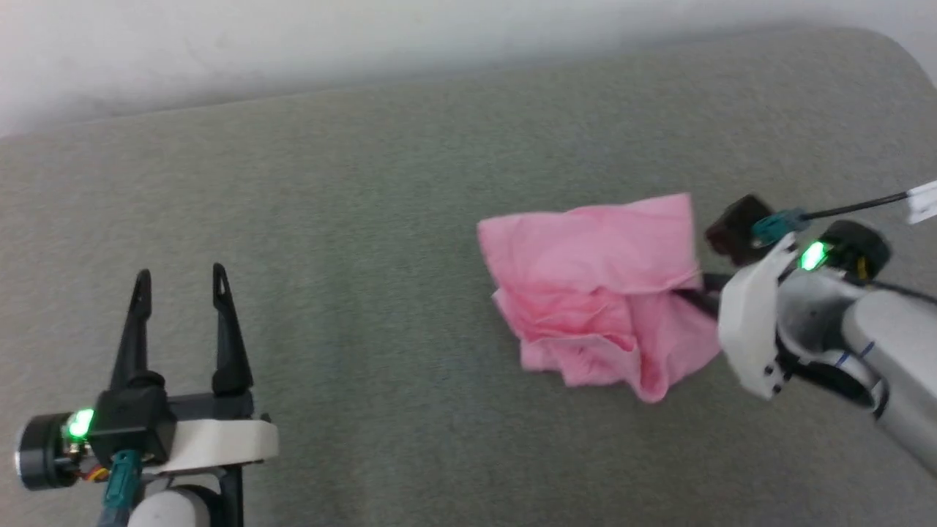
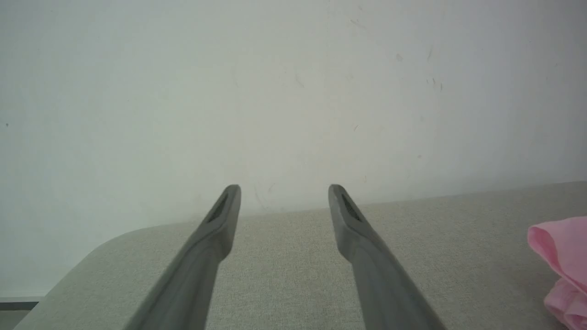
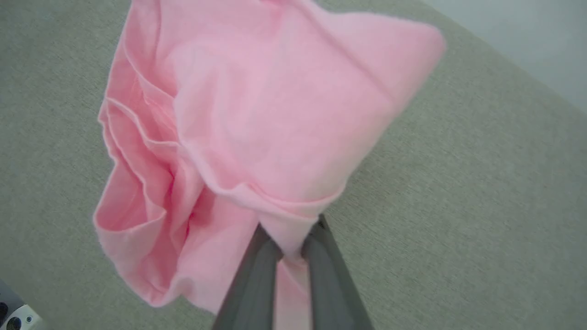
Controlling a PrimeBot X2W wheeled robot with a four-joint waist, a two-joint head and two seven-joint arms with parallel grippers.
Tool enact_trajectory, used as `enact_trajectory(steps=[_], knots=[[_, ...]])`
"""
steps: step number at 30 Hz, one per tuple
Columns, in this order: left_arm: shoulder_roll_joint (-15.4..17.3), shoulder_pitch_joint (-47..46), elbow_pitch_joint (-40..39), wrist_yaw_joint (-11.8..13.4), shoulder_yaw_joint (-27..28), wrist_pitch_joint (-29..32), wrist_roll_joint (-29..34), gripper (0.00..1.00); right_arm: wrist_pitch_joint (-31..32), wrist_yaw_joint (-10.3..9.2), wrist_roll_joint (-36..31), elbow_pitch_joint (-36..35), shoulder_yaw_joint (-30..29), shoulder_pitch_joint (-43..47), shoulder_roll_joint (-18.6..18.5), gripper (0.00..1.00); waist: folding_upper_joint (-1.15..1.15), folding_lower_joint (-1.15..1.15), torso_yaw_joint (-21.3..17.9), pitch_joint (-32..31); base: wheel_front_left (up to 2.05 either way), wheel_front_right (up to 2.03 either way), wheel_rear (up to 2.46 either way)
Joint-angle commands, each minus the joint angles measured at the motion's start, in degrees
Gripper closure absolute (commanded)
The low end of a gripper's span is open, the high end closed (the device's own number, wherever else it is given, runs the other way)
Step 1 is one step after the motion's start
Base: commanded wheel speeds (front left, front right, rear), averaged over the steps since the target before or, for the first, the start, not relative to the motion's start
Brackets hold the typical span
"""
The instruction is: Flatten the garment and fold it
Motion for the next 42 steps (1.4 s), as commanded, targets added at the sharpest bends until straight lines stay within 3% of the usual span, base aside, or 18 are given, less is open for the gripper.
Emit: enact_trajectory(steps=[1,8,15,23,31,32,33,34,37,42], knots=[[0.8,-0.73,-1.05,0.54,0.61,-0.27,0.9,0.0,-0.38,-0.12,-0.56,0.14,-0.25,-1.92,-1.23,1.0,0.01,-0.01,-8.69,6.38,0.0,0.0,0.0],[3.97,-3.03,-5.14,0.99,2.35,-0.27,2.0,0.0,-1.02,-0.12,-1.65,7.25,-3.19,-7.21,-6.2,1.0,0.01,-0.01,-13.02,14.52,0.0,0.0,0.0],[6.07,-6.83,-7.18,0.35,1.33,-0.27,2.57,0.0,-3.3,-0.12,-5.65,20.8,-6.68,-11.62,-8.99,1.0,0.01,-0.01,-11.28,20.15,0.0,0.0,0.0],[6.54,-9.66,-9.21,0.94,-0.58,-0.27,2.96,0.0,-7.93,-0.12,-12.27,34.99,-12.73,-17.08,-9.24,1.0,0.01,-0.01,-8.44,23.14,0.0,0.0,0.0],[6.56,-10.32,-9.78,2.09,-1.65,-0.27,2.61,0.0,-12.35,-0.12,-16.56,44.94,-17.82,-20.86,-6.11,1.0,0.01,-0.01,-7.45,23.06,0.0,0.0,0.0],[6.51,-10.24,-9.7,2.26,-1.73,-0.27,2.51,0.0,-12.73,-0.12,-16.63,46.07,-18.53,-20.95,-5.68,0.86,0.01,-0.01,-7.38,22.62,0.0,0.0,0.0],[6.47,-10.09,-9.56,2.44,-1.76,-0.27,2.37,0.0,-12.86,-0.12,-16.65,47.2,-19.13,-20.94,-5.17,0.58,0.01,-0.01,-7.38,22.01,0.0,0.0,0.0],[6.4,-9.85,-9.36,2.61,-1.77,-0.27,2.21,0.0,-13.03,-0.12,-16.99,48.1,-19.39,-20.92,-4.84,0.0,0.01,-0.01,-7.4,21.24,0.0,0.0,0.0],[5.92,-9.11,-8.8,2.97,-2.25,-0.27,1.76,0.0,-16.37,-0.12,-20.08,50.11,-20.09,-21.74,-5.67,0.0,0.01,-0.01,-6.98,18.43,0.0,0.0,0.0],[4.94,-6.96,-7.68,3.28,-3.06,-0.27,1.0,0.0,-28.12,-0.12,-24.85,51.8,-24.89,-24.12,-4.15,0.0,0.01,-0.01,-6.34,12.59,0.0,0.0,0.0]])
